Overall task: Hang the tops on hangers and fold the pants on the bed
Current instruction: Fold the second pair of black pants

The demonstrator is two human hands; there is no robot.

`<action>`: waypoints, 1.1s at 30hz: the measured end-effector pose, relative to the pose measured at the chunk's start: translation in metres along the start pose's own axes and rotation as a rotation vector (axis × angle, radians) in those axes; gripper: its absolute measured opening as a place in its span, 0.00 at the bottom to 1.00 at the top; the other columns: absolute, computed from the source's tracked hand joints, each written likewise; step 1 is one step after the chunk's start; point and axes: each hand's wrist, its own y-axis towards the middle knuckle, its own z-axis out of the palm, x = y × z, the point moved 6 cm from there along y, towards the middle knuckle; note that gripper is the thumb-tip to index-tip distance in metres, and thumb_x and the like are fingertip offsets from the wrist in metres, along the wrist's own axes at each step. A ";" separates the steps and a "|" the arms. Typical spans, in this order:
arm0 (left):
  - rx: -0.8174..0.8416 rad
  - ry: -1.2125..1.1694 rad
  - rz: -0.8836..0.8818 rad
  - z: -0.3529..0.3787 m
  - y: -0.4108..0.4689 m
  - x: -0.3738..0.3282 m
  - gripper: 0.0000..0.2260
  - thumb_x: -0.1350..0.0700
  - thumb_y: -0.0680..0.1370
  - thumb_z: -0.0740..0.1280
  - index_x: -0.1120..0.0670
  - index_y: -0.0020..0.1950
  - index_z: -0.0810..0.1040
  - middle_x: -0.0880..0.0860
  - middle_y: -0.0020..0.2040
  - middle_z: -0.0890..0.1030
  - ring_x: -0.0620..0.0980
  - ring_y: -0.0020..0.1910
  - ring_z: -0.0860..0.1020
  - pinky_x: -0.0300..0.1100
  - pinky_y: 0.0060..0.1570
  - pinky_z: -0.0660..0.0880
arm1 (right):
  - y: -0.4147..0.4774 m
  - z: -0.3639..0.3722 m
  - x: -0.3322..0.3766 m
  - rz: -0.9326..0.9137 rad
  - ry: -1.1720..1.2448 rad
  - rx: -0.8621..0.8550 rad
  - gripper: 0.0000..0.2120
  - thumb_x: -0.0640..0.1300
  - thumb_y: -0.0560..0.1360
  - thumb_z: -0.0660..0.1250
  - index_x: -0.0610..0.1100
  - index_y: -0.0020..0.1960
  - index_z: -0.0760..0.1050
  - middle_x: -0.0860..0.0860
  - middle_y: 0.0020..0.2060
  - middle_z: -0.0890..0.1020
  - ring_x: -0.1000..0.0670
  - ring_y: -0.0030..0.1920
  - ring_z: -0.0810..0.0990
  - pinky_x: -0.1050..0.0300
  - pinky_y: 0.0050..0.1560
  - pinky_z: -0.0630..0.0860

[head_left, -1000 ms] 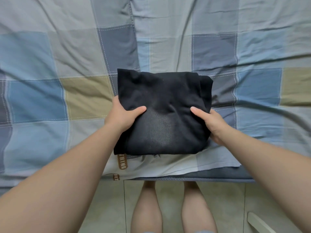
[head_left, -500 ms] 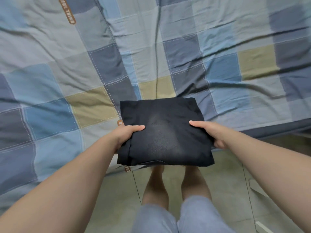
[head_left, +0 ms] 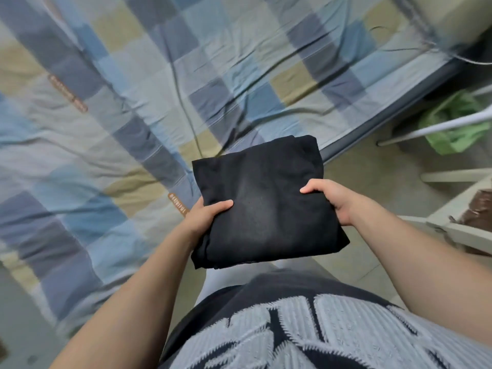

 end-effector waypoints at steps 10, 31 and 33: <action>0.245 0.302 0.362 0.196 -0.069 -0.117 0.27 0.49 0.64 0.80 0.45 0.63 0.79 0.47 0.53 0.86 0.48 0.49 0.86 0.39 0.41 0.81 | -0.152 -0.134 -0.057 -0.481 0.434 -0.147 0.17 0.47 0.64 0.79 0.43 0.52 0.87 0.43 0.54 0.86 0.43 0.54 0.86 0.54 0.46 0.83; 0.984 0.733 0.881 0.772 -0.317 -0.021 0.20 0.56 0.71 0.78 0.39 0.59 0.79 0.45 0.56 0.85 0.45 0.54 0.84 0.36 0.47 0.81 | -0.442 -0.495 -0.370 -1.216 1.000 -0.734 0.18 0.44 0.63 0.78 0.50 0.54 0.86 0.47 0.55 0.86 0.46 0.54 0.86 0.59 0.43 0.82; 1.067 0.785 0.873 0.815 -0.335 0.000 0.21 0.54 0.70 0.78 0.38 0.59 0.79 0.45 0.56 0.85 0.46 0.55 0.84 0.36 0.49 0.81 | -0.454 -0.510 -0.404 -1.217 1.090 -0.801 0.21 0.45 0.62 0.78 0.49 0.55 0.85 0.47 0.56 0.86 0.46 0.55 0.86 0.57 0.45 0.83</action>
